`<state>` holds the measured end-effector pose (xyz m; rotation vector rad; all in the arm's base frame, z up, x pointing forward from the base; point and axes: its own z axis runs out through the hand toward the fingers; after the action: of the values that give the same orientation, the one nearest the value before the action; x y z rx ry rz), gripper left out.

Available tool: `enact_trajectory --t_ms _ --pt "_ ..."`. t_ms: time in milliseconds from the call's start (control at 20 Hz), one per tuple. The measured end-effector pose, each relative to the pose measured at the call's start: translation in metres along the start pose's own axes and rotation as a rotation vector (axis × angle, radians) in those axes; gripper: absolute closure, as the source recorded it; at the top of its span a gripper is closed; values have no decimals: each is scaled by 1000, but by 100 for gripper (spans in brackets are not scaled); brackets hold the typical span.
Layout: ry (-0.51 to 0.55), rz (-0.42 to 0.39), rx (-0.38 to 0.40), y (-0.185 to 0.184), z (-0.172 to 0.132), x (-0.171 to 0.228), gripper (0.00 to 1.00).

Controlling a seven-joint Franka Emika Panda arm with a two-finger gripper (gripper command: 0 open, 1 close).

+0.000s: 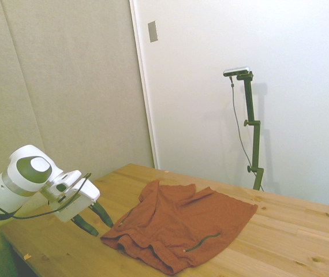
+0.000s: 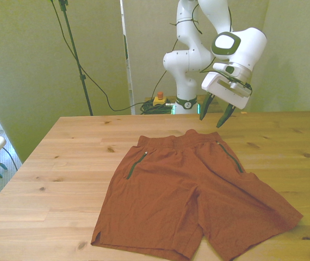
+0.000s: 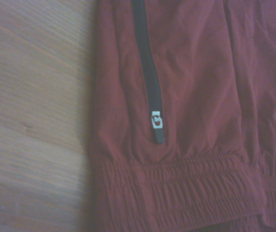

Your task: Fold the shorts

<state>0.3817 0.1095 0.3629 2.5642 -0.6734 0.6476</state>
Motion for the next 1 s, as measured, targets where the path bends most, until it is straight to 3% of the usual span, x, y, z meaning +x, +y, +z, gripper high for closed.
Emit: enact_trajectory --t_ms 300,550,600,1000 --pt "7 -13 -1 -21 17 -8 0" --pt "28 -16 -25 -17 34 4 0" --pt "30 -13 -29 -15 37 8 100" --pt "16 7 -27 -14 46 17 100"
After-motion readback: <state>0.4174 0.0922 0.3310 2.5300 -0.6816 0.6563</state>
